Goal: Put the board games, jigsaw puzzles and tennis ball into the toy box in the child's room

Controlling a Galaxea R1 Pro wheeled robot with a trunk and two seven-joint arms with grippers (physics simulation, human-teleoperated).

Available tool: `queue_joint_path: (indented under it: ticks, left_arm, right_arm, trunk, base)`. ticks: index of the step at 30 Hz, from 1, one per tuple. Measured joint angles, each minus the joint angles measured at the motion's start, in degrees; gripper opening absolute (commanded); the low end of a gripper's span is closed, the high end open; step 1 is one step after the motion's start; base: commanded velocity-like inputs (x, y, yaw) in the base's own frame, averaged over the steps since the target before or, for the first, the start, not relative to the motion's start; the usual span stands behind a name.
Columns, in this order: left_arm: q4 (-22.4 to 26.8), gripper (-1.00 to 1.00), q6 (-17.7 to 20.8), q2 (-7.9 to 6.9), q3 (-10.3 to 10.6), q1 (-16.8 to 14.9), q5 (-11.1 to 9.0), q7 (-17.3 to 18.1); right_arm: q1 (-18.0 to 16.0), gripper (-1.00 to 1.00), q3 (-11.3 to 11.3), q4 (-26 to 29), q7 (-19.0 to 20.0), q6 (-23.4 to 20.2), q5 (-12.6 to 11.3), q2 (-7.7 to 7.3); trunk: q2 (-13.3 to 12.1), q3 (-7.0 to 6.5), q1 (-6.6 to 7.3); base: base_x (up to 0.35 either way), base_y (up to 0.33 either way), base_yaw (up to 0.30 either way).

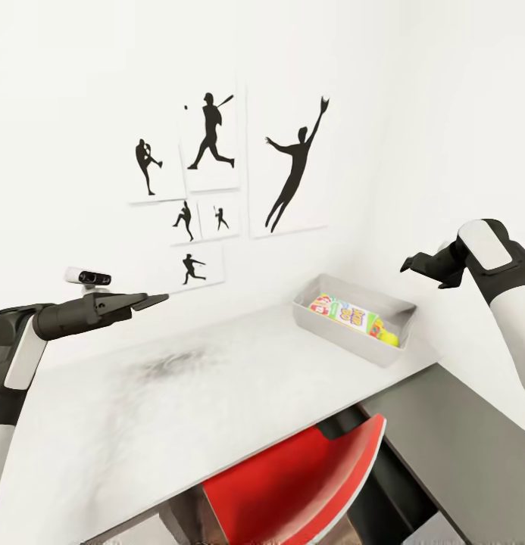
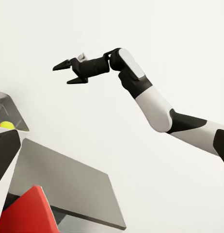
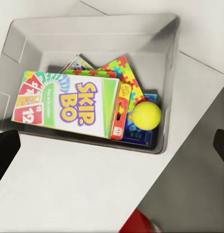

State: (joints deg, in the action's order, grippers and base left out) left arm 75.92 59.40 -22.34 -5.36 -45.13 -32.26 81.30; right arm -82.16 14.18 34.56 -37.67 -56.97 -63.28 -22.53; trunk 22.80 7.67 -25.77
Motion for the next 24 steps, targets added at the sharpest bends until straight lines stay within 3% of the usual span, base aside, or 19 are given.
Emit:
queue_joint_path:
  ticks: [24]
  left_arm:
    - [1.02, 1.00, 0.00, 0.21, 0.14, 0.00, -0.01, -0.01]
  right_arm:
    - [0.07, 1.00, 0.00, -0.06, 0.02, 0.05, 0.00, 0.00]
  trunk:
    - [-0.02, -2.25, 0.00]
  base:
    - [-0.137, 0.011, 0.000]
